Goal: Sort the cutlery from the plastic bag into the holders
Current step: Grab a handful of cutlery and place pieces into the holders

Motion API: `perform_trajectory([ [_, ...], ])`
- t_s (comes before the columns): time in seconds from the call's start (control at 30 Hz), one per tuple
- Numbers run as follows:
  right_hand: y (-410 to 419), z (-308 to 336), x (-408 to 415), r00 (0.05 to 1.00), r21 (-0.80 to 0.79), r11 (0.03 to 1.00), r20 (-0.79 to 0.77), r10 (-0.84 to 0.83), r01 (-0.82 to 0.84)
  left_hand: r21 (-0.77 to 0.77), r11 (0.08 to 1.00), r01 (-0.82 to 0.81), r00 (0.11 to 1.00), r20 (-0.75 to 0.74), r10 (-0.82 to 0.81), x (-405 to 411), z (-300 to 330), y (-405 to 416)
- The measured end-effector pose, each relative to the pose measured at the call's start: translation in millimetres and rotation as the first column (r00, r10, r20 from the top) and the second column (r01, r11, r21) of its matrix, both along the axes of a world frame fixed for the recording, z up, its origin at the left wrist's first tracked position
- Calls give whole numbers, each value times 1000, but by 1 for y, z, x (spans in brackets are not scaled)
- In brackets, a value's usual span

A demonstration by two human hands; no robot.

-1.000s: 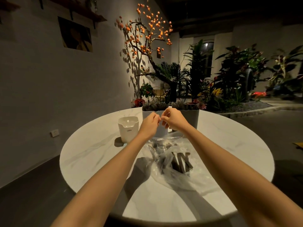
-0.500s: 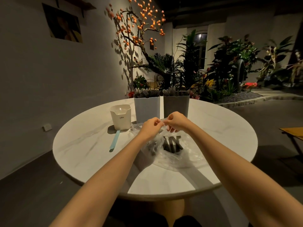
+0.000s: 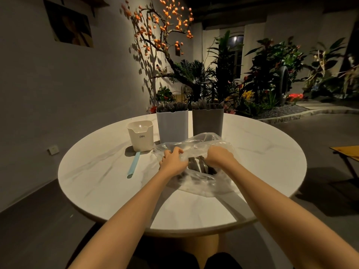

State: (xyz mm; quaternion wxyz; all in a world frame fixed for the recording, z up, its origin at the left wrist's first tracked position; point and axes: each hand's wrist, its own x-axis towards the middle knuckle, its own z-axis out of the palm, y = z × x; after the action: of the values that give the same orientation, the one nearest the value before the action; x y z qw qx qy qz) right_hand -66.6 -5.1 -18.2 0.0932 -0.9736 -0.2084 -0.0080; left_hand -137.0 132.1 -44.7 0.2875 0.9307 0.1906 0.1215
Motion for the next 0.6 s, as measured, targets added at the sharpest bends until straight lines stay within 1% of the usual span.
perform_trajectory([
  [0.13, 7, -1, -2, 996, 85, 995, -59, 64, -59, -256, 966, 15, 987, 161, 27, 4, -2, 1],
  [0.27, 13, 3, -8, 974, 198, 970, -143, 174, -144, -410, 911, 56, 982, 187, 24, 3, 1, -1],
  [0.33, 15, 5, -10, 965, 168, 968, -154, 213, -186, -441, 894, 77, 981, 192, 10, 2, 2, -2],
  [0.43, 16, 8, -12, 968, 37, 980, -152, 198, -194, -464, 876, 128, 976, 215, -29, 1, 2, -3],
  [0.57, 19, 12, -8, 969, -2, 987, -189, 156, -159, -488, 859, 159, 964, 264, -28, -2, -3, -4],
  [0.6, 19, 14, -7, 970, -23, 988, -194, 147, -154, -469, 871, 149, 960, 279, -14, -1, -5, -4],
])
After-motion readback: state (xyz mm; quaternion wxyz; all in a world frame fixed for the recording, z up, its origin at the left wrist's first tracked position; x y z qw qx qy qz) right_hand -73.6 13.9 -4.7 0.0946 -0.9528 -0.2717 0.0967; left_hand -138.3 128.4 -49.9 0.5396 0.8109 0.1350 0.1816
